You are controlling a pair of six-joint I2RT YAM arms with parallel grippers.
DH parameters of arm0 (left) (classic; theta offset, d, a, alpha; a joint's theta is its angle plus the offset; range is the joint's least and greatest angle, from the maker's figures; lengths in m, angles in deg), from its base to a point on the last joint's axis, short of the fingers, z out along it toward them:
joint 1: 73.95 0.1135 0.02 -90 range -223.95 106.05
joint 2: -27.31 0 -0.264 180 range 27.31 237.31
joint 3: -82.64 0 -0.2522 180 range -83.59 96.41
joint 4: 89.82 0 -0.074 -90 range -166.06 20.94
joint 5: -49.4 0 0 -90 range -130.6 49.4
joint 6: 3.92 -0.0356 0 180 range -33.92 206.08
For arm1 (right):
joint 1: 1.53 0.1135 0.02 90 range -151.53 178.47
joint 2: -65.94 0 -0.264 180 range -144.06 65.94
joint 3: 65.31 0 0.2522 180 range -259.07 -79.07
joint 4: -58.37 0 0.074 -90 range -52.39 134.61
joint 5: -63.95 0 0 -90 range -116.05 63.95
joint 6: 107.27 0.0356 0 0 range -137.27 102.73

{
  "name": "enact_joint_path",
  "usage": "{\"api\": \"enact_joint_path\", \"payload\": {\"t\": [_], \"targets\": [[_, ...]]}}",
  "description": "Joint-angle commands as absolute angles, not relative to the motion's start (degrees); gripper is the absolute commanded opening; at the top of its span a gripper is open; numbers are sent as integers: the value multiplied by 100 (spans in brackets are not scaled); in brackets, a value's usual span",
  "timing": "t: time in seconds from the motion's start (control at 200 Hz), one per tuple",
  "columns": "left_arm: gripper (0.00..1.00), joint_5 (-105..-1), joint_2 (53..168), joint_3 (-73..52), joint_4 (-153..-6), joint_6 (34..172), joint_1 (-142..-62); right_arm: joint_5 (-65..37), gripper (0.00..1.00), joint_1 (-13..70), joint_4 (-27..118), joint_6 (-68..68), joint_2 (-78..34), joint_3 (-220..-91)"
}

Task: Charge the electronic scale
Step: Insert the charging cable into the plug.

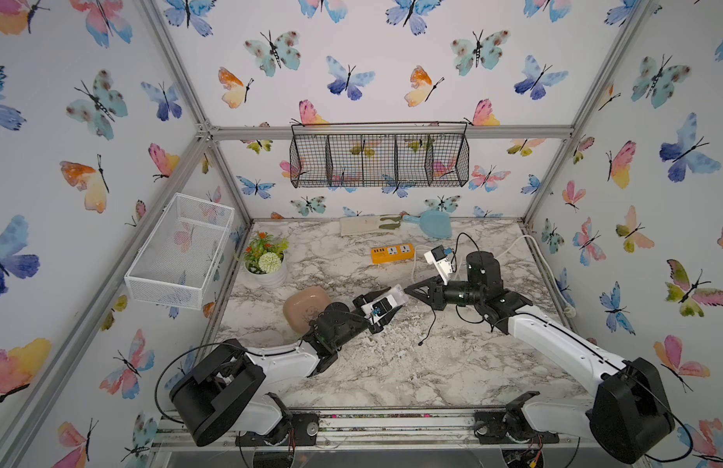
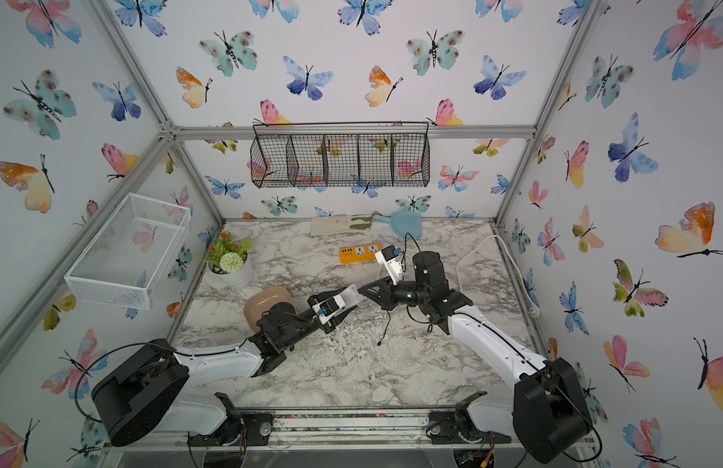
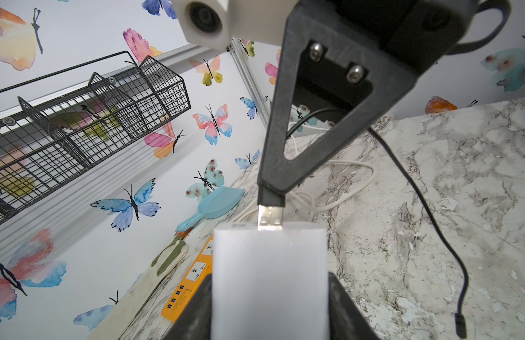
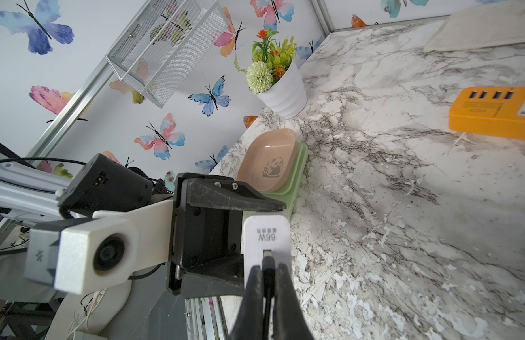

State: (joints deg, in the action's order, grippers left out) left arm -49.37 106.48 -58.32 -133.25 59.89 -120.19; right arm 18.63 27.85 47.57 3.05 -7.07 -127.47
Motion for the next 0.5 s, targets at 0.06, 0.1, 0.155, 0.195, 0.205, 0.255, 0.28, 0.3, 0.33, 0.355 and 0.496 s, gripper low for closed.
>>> {"api": "enact_joint_path", "payload": {"t": [0.06, 0.1, 0.155, 0.195, 0.205, 0.255, 0.28, 0.3, 0.33, 0.355, 0.496], "targets": [[17, -4838, 10732, -5718, -13645, 5833, -12042, 1469, 2, 2968, 4197, 87, -851, -12962], [17, -4833, 10729, -5706, -13622, 5793, -12042, 1451, 2, 3007, 4124, 47, -921, -13016], [17, -4825, 10731, -5680, -13576, 5778, -12044, 1367, 2, 3060, 4055, 31, -1002, -13064], [17, -4828, 10723, -5671, -13568, 5769, -12051, 1335, 2, 3095, 4059, 22, -1046, -13090], [17, -4825, 10723, -5670, -13573, 5765, -12051, 1333, 2, 3102, 4063, 22, -1057, -13092], [17, -4824, 10720, -5672, -13573, 5761, -12060, 1332, 2, 3128, 4103, 42, -1094, -13101], [17, -4825, 10707, -5674, -13569, 5761, -12068, 1332, 2, 3134, 4130, 61, -1103, -13100], [17, -4827, 10704, -5671, -13574, 5769, -12067, 1332, 2, 3148, 4143, 66, -1113, -13101], [17, -4829, 10687, -5672, -13575, 5770, -12068, 1347, 2, 3153, 4176, 81, -1129, -13101], [17, -4843, 10668, -5670, -13579, 5778, -12070, 1362, 2, 3161, 4210, 94, -1138, -13093], [17, -4903, 10566, -5679, -13611, 5824, -12075, 1411, 2, 3184, 4322, 195, -1182, -13066]]}}
